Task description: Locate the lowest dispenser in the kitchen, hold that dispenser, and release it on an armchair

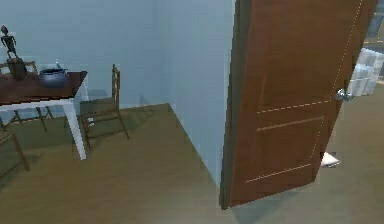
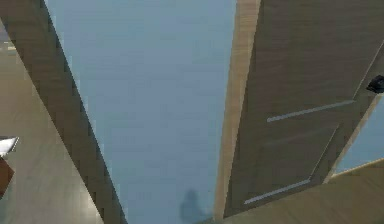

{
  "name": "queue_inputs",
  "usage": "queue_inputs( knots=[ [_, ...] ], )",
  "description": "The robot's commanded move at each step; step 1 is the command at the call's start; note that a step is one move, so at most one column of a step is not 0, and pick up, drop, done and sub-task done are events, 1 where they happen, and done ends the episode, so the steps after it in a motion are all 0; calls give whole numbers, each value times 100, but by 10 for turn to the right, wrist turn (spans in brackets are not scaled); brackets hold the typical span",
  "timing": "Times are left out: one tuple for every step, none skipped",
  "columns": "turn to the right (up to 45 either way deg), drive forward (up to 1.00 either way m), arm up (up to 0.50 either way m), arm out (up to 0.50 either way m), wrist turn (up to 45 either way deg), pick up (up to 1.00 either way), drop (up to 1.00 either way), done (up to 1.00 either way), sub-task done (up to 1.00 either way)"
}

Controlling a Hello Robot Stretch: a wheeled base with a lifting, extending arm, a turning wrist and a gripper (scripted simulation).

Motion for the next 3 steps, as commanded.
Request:
queue_inputs(
  knots=[
    [-450,0,0,0,0,0,0,0,0],
    [-450,0,0,0,0,0,0,0,0],
    [-270,0,0,0,0,0,0,0,0]
  ],
)
